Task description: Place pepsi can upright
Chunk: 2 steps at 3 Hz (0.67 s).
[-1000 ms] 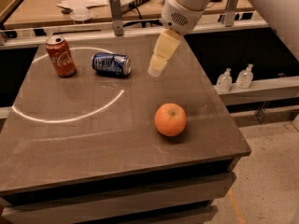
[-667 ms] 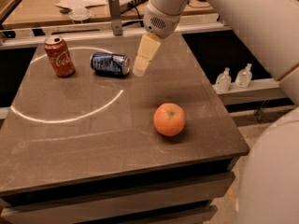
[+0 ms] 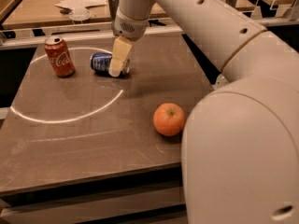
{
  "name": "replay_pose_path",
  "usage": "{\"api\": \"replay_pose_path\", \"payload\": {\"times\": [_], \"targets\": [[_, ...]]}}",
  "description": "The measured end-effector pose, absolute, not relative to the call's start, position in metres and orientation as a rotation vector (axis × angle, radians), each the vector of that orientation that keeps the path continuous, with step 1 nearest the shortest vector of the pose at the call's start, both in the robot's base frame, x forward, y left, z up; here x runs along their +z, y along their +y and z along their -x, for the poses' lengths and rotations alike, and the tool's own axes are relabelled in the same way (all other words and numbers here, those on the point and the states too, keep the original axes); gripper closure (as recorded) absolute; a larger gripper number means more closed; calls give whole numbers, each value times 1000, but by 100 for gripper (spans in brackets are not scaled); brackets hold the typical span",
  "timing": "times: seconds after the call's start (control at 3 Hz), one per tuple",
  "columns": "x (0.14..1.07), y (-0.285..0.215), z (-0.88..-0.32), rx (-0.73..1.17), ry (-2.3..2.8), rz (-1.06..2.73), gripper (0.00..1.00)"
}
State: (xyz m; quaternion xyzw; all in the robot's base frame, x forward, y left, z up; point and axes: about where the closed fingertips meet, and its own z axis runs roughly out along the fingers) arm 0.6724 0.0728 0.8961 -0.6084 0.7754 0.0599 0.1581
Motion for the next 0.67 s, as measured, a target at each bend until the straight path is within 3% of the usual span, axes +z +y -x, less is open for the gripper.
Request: {"api": "replay_pose_path", "payload": {"times": [0.67], "targets": [[872, 129, -695, 160, 2210, 1844, 4]]}}
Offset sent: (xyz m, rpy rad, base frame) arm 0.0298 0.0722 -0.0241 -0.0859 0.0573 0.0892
